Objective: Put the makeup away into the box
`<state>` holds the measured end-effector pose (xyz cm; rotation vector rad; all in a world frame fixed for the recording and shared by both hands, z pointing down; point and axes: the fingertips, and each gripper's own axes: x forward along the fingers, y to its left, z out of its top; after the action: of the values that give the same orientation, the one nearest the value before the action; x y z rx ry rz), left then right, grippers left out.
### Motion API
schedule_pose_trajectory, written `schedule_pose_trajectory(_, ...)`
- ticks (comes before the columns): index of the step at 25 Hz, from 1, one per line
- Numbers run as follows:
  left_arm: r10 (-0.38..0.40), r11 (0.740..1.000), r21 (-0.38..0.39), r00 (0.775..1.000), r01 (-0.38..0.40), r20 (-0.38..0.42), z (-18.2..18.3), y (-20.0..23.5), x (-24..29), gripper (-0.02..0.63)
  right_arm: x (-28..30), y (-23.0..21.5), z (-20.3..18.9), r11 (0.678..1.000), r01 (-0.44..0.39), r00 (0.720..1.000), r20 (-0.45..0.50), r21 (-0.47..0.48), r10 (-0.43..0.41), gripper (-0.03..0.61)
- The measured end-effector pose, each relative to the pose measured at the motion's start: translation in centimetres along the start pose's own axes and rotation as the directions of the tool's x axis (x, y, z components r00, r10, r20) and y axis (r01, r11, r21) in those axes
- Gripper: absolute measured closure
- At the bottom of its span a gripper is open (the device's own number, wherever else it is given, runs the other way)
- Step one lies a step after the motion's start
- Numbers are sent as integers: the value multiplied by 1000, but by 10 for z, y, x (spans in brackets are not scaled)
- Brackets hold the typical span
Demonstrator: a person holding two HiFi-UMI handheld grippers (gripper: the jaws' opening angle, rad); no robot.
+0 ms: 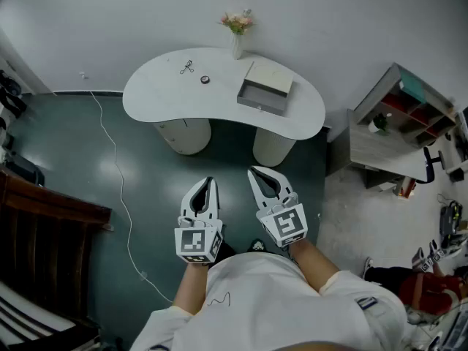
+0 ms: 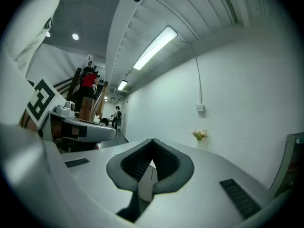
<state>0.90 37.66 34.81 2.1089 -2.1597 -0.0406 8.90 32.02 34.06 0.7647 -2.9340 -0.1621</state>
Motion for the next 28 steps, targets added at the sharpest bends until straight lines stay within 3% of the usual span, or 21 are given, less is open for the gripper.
schedule_pose_trajectory(15, -78, 997, -13, 990, 77, -115, -31, 21, -3, 591, 18, 26, -24, 996, 13, 994, -105, 90, -3, 581)
schedule_pose_trajectory(21, -113, 993, -40, 983, 109, -144, -43, 57, -7, 588, 48, 51, -35, 996, 12, 989, -145, 84, 1, 581)
schedule_pose_trajectory(25, -146, 989, -25, 976, 144, -163, -49, 87, -12, 523, 71, 71, -38, 995, 30, 987, -161, 95, -14, 580)
schedule_pose_trajectory(28, -163, 986, -12, 968, 163, -192, -53, 110, -10, 522, 86, 81, -36, 993, 49, 985, -170, 112, -29, 581)
